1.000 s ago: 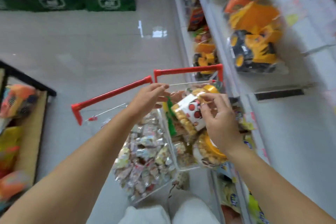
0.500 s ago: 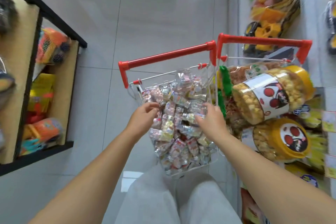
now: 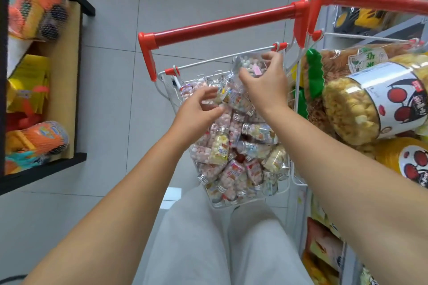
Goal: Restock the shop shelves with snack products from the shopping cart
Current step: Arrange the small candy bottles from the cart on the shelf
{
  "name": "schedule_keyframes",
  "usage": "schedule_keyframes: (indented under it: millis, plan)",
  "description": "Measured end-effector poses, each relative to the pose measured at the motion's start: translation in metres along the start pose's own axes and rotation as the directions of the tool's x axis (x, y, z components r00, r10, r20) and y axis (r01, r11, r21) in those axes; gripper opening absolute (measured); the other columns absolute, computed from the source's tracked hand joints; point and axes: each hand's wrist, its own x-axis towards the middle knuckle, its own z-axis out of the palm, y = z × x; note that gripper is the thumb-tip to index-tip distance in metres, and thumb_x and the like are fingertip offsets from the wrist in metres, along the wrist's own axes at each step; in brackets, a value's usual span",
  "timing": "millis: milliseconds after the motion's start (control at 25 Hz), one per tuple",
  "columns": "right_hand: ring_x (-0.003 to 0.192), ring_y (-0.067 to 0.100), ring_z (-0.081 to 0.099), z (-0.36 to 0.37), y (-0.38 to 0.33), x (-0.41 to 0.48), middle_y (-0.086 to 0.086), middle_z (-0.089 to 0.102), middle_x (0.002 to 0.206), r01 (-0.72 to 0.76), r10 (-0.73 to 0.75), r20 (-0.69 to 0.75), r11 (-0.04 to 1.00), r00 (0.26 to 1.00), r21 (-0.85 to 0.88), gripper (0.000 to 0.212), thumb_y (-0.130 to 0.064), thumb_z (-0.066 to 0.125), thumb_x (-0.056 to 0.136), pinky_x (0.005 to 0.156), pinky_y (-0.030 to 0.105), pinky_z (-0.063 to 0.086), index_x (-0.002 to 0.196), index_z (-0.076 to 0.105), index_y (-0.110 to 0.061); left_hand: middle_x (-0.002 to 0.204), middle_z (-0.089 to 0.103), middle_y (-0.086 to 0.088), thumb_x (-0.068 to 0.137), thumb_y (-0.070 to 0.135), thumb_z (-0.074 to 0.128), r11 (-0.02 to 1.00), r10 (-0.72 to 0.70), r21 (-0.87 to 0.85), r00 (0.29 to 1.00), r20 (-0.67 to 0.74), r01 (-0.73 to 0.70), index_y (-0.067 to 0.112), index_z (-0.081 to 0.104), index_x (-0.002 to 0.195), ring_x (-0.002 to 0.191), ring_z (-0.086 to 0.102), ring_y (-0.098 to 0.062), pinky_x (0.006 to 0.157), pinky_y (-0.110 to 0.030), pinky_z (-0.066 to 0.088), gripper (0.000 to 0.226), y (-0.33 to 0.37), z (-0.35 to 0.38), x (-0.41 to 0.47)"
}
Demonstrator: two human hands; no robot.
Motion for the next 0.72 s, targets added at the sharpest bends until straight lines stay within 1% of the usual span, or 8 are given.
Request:
schedule_keyframes:
  millis: [40, 120, 200, 280, 400, 520, 600, 720]
  plan:
    - [0.087, 0.01, 0.06, -0.005, 0.001, -0.013, -0.005, 0.057, 0.105, 0.005, -0.006, 0.023, 0.998, 1.0, 0.068, 0.045, -0.034, 0.069, 0.084, 0.071, 0.027, 0.049, 0.119, 0.047, -0.018, 0.14, 0.051, 0.008, 0.086, 0.013, 0.076, 1.0, 0.026, 0.002, 0.999, 0.042, -0.026, 0.028, 0.044, 0.145, 0.117, 0.058, -0.009, 0.091, -0.03, 0.056, 0.069, 0.002, 0.002, 0.002]
    - [0.079, 0.002, 0.059, -0.011, 0.001, -0.045, -0.008, 0.058, 0.098, 0.001, -0.039, 0.191, 0.982, 0.981, 0.191, 0.037, -0.032, 0.071, 0.086, 0.065, 0.018, 0.05, 0.114, 0.051, -0.019, 0.142, 0.048, 0.008, 0.074, 0.017, 0.086, 0.997, 0.072, -0.015, 0.992, 0.108, -0.071, 0.036, 0.037, 0.148, 0.12, 0.057, -0.009, 0.088, -0.029, 0.057, 0.091, 0.003, 0.006, 0.005]
    - [0.084, 0.007, 0.063, -0.011, 0.007, -0.064, -0.006, 0.062, 0.097, -0.011, -0.08, 0.34, 0.966, 0.937, 0.259, 0.026, -0.038, 0.062, 0.092, 0.071, 0.024, 0.056, 0.109, 0.054, -0.021, 0.129, 0.06, 0.001, 0.068, 0.02, 0.09, 0.997, 0.071, -0.041, 0.992, 0.106, -0.067, 0.033, 0.048, 0.138, 0.108, 0.066, -0.014, 0.081, -0.026, 0.059, 0.082, 0.001, 0.005, 0.006]
    - [0.091, 0.013, 0.063, -0.012, 0.017, -0.05, -0.005, 0.063, 0.1, 0.021, -0.078, 0.27, 0.977, 0.96, 0.211, 0.019, -0.034, 0.046, 0.101, 0.082, 0.037, 0.056, 0.109, 0.057, -0.02, 0.109, 0.068, -0.002, 0.07, 0.021, 0.089, 0.997, 0.011, -0.072, 1.0, 0.027, -0.009, 0.023, 0.058, 0.119, 0.092, 0.071, -0.015, 0.073, -0.023, 0.059, 0.058, -0.004, -0.001, 0.004]
    - [0.113, 0.016, 0.053, -0.018, 0.031, 0.004, -0.003, 0.057, 0.117, 0.063, -0.054, 0.099, 0.995, 0.994, -0.083, 0.028, -0.014, 0.041, 0.102, 0.101, 0.038, 0.045, 0.124, 0.058, -0.016, 0.103, 0.071, -0.006, 0.076, 0.021, 0.086, 0.975, -0.091, -0.21, 0.992, -0.082, 0.072, 0.015, 0.06, 0.11, 0.085, 0.07, -0.014, 0.074, -0.025, 0.058, 0.043, -0.021, -0.018, 0.005]
    - [0.129, 0.028, 0.039, -0.015, 0.036, 0.042, 0.009, 0.053, 0.133, 0.163, -0.056, 0.243, 0.881, 0.968, -0.444, 0.036, -0.014, 0.044, 0.098, 0.107, 0.038, 0.032, 0.132, 0.055, -0.018, 0.106, 0.072, -0.008, 0.076, 0.025, 0.084, 0.933, -0.143, -0.346, 0.983, -0.113, 0.096, 0.011, 0.061, 0.115, 0.091, 0.072, -0.02, 0.08, -0.035, 0.059, 0.047, -0.033, -0.031, 0.004]
    - [0.128, 0.029, 0.041, -0.012, 0.029, 0.049, 0.009, 0.055, 0.132, 0.186, -0.071, 0.267, 0.88, 0.961, -0.437, 0.037, -0.015, 0.045, 0.096, 0.105, 0.04, 0.034, 0.131, 0.057, -0.02, 0.108, 0.073, -0.008, 0.076, 0.032, 0.083, 0.915, -0.142, -0.393, 0.983, -0.117, 0.086, 0.009, 0.06, 0.119, 0.092, 0.073, -0.021, 0.083, -0.037, 0.06, 0.054, -0.033, -0.033, -0.001]
    - [0.113, 0.02, 0.054, -0.014, 0.018, 0.029, -0.001, 0.063, 0.114, 0.258, -0.218, 0.189, 0.94, 0.958, -0.225, 0.031, -0.011, 0.045, 0.095, 0.098, 0.037, 0.046, 0.118, 0.064, -0.018, 0.103, 0.073, -0.005, 0.07, 0.045, 0.078, 0.89, -0.142, -0.45, 0.984, -0.109, 0.078, 0.01, 0.062, 0.118, 0.09, 0.073, -0.019, 0.081, -0.034, 0.06, 0.062, -0.034, -0.035, -0.009]
